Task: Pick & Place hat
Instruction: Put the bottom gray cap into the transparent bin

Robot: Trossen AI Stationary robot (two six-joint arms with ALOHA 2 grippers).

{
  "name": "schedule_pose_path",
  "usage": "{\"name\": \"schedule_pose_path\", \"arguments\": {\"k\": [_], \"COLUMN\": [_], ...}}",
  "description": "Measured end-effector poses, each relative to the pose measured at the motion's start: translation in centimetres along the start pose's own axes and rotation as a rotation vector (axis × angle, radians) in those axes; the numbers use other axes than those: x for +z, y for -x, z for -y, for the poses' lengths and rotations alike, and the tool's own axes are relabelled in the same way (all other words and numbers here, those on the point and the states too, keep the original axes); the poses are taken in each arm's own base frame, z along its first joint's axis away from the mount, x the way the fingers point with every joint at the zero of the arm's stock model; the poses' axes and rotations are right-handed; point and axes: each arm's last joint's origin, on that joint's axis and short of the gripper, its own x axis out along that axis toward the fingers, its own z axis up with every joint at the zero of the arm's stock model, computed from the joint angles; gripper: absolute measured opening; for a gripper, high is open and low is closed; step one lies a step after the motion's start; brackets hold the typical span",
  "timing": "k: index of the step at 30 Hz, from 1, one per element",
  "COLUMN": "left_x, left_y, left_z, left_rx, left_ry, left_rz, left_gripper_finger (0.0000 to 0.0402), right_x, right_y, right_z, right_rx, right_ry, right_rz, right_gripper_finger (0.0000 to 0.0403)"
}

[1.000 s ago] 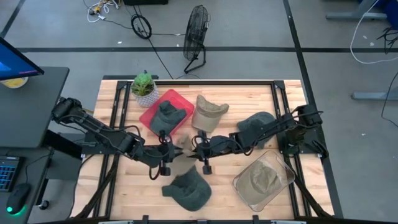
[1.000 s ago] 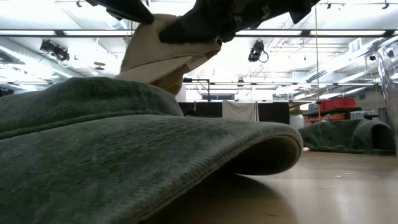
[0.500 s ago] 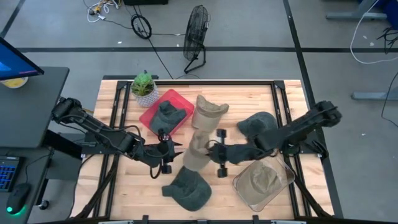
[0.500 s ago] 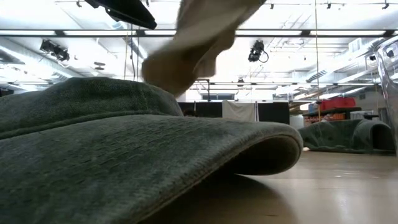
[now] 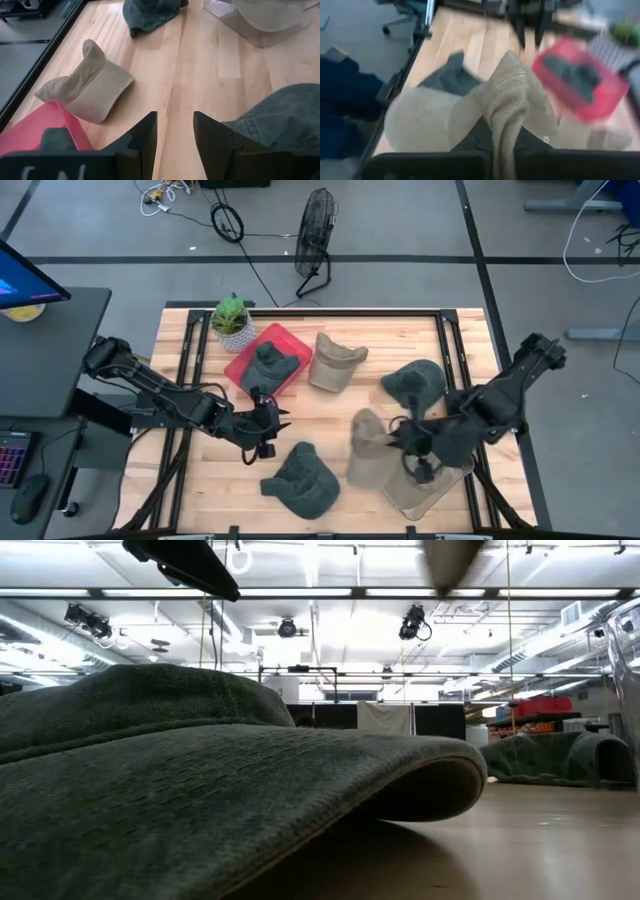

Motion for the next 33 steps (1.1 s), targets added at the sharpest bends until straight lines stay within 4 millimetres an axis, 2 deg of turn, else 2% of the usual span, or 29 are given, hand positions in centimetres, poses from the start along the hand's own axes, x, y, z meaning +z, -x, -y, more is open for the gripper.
{"name": "schedule_pose_path", "arguments": {"k": [8,14,22,28,33], "left_x": [0.0,0.0,0.0,0.0,0.0], "left_y": [0.0,0.0,0.0,0.0,0.0], "left_z": [0.0,0.0,0.0,0.0,0.0], "left_rx": [0.0,0.0,0.0,0.0,0.0], "left_ry": [0.033,0.033,0.042,0.052,0.052], "left_rz": [0.0,0.0,-0.001,-0.001,0.0], "left_gripper_finger": [0.0131,0.013,0.013,0.013,0.013], "right_x": [-4.0,-5.3,-8.9,-12.3,-15.3], "right_y": [1.6,2.3,1.0,-1.5,-3.6], "right_z": [-1.7,-3.6,-5.7,-7.5,-7.4], "right_rx": [-0.038,-0.033,-0.05,0.047,0.017], "right_ry": [-0.203,-0.263,-0.335,-0.35,-0.402], "right_rz": [-0.295,-0.298,-0.371,-0.416,-0.493], "right_gripper_finger": [0.0009,0.0009,0.0009,0.0013,0.0033]}}
